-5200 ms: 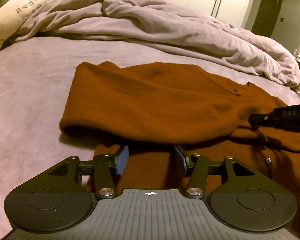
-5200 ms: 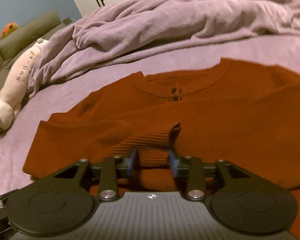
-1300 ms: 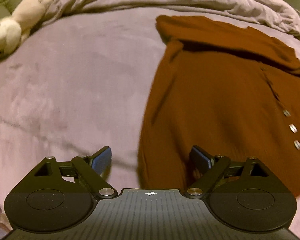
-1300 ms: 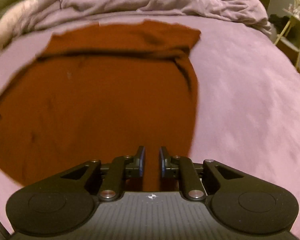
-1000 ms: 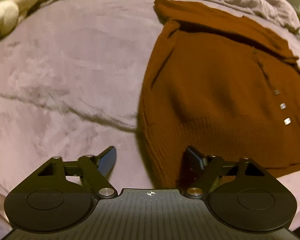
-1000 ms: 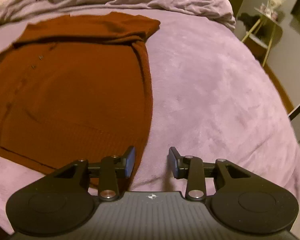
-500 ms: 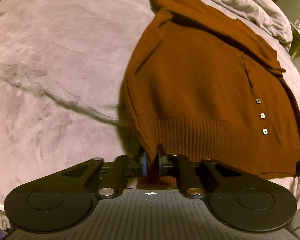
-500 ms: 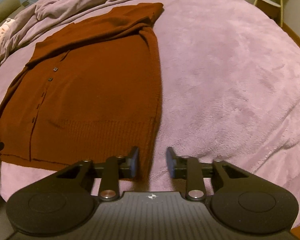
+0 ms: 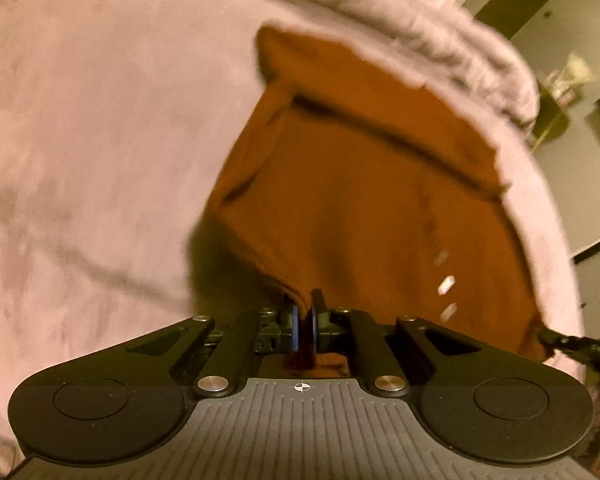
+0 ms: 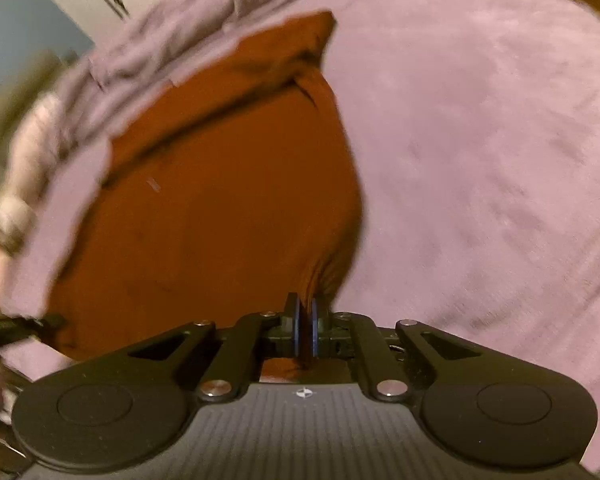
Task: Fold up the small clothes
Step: 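Pinch the folded edge with the left tool, straighten it, then release, then grasp the ribbed hem of the cardigan with the right tool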
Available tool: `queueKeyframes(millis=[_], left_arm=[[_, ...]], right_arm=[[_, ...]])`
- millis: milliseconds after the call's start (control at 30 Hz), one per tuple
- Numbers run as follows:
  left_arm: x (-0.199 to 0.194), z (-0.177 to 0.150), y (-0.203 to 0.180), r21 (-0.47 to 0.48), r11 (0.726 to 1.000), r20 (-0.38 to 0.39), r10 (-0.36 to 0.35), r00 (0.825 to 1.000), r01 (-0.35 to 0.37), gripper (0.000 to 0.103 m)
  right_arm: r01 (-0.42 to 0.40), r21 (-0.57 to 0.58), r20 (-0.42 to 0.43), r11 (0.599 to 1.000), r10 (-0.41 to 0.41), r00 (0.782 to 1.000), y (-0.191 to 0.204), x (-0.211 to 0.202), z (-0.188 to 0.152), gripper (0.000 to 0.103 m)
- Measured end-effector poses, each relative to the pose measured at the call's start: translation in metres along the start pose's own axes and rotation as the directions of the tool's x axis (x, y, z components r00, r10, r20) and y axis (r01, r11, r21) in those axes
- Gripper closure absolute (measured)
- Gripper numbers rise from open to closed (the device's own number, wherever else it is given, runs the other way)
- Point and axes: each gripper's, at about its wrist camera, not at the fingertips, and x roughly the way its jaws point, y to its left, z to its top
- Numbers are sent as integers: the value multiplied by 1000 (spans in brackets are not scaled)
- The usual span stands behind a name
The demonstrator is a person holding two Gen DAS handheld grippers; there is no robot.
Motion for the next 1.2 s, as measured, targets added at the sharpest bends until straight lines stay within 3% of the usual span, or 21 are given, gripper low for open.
queueKeyframes(millis=[100,167,300,400,467,533,633,700,767,800,933,1067,1100,1200], left_arm=[[-6,35,-10,-9,999,74,-35,997,36,96],[-3,56,-16,-4,1000,126,-20,992,21,96],[25,93,-33,23,998,190,46,981,-52,96],[51,108,-41,52,989,211,124,970,-138,95],[69,114,-44,54,986,214,142,967,-157,95],[79,112,-46,77,977,210,178,962,-197,91],[83,102,-39,128,964,223,200,954,-232,74],[81,95,-32,173,956,232,193,953,-235,62],[80,90,-23,211,962,215,126,968,-172,55],[78,89,-18,223,966,206,85,975,-132,48],[79,87,-12,252,964,197,40,980,-90,43],[76,90,-15,302,950,226,4,974,-74,31],[79,91,-16,314,947,213,-6,977,-63,25],[97,96,-21,349,934,173,13,985,-74,23]], right_arm=[[-24,-11,76,1000,24,997,8,1,28,98],[26,-65,140,998,-17,990,20,6,46,98],[174,-213,284,961,-110,953,54,25,77,98],[273,-231,361,934,-178,915,61,41,96,99],[341,-257,402,904,-221,888,63,55,104,99],[332,-263,385,906,-217,897,59,64,108,99],[273,-290,346,918,-165,924,48,64,103,96],[271,-316,324,909,-165,932,41,64,95,86],[256,-340,286,905,-160,945,34,68,86,63],[239,-354,260,904,-150,954,31,71,83,60],[208,-417,215,885,-126,968,31,78,72,60],[163,-455,213,875,-71,975,40,74,67,61],[162,-462,201,872,-75,977,40,76,66,62],[191,-463,182,865,-118,976,37,85,64,62]])
